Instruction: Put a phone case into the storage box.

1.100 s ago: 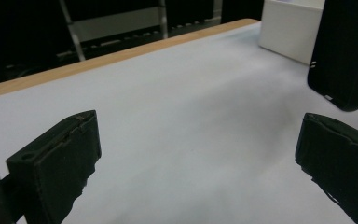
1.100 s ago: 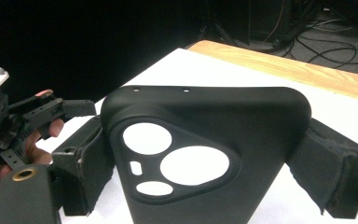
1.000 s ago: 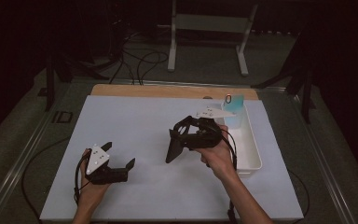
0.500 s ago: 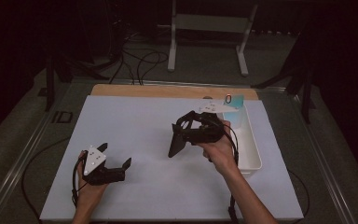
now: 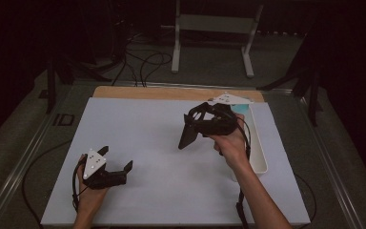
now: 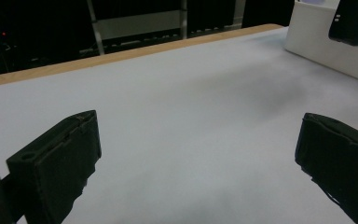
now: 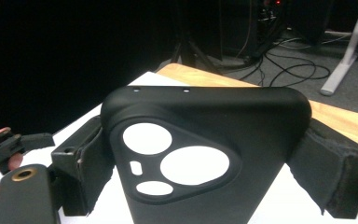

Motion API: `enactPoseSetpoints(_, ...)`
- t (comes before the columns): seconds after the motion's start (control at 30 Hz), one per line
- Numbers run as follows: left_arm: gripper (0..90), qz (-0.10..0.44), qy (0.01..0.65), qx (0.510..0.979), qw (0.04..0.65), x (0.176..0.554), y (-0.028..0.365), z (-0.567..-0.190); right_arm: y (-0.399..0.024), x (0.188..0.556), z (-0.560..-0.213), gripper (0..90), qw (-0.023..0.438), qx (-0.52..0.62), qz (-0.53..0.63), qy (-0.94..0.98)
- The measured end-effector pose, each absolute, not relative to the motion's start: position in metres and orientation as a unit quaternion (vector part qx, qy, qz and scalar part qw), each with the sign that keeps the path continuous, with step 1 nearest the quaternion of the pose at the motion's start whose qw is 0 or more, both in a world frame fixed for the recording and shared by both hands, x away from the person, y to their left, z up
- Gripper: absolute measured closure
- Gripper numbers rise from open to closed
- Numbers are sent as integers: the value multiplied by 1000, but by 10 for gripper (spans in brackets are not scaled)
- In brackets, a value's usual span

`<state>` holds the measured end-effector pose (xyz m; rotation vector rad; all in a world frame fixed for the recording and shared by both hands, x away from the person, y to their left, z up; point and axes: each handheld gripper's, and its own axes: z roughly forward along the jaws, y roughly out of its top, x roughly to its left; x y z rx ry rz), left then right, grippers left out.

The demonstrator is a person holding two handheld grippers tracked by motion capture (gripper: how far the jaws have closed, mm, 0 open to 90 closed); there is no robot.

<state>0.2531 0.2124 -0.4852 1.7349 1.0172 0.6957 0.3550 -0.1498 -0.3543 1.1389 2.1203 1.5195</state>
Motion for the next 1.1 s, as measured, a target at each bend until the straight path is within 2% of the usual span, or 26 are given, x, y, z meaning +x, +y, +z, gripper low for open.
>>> enactPoseSetpoints(1.1, 5, 281, 419, 717, 481, 254, 213, -486, -191, 393, -339, 137, 215, 446, 488, 719)
